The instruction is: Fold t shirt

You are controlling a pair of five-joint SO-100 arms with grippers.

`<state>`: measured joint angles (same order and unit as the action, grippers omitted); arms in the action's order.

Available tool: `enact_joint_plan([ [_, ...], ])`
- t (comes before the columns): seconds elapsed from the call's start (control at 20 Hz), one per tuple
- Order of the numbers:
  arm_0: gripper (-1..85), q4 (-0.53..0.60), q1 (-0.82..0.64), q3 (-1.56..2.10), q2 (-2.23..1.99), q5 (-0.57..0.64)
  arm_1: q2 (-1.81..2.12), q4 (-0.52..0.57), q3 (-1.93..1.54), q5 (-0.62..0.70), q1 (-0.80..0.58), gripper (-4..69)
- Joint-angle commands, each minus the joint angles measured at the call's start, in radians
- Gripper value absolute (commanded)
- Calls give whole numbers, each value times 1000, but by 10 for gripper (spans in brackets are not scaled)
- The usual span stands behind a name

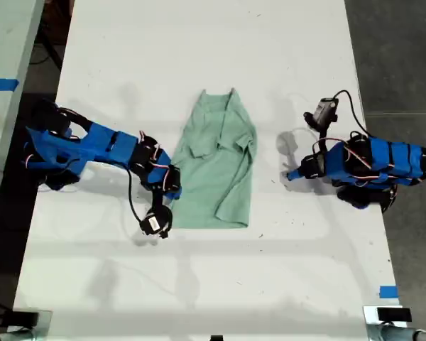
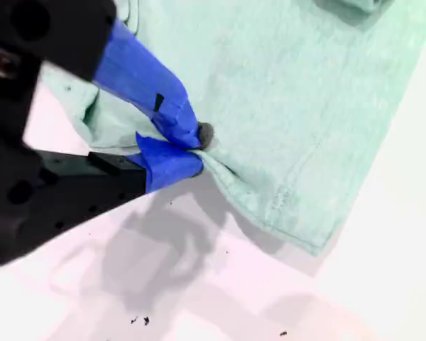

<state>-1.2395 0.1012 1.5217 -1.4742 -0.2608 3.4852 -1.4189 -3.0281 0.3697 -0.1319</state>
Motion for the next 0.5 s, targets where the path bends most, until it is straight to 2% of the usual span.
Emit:
enact_joint_plan([
  [0.0,-1,-55,-34,-215,-3,46,9,32,-58,11,2,20],
  [0.2,-1,-55,-75,-457,167,144,9,32,-58,12,2,20],
  [0.45,-1,67,-101,-540,268,273,9,32,-58,14,2,20],
])
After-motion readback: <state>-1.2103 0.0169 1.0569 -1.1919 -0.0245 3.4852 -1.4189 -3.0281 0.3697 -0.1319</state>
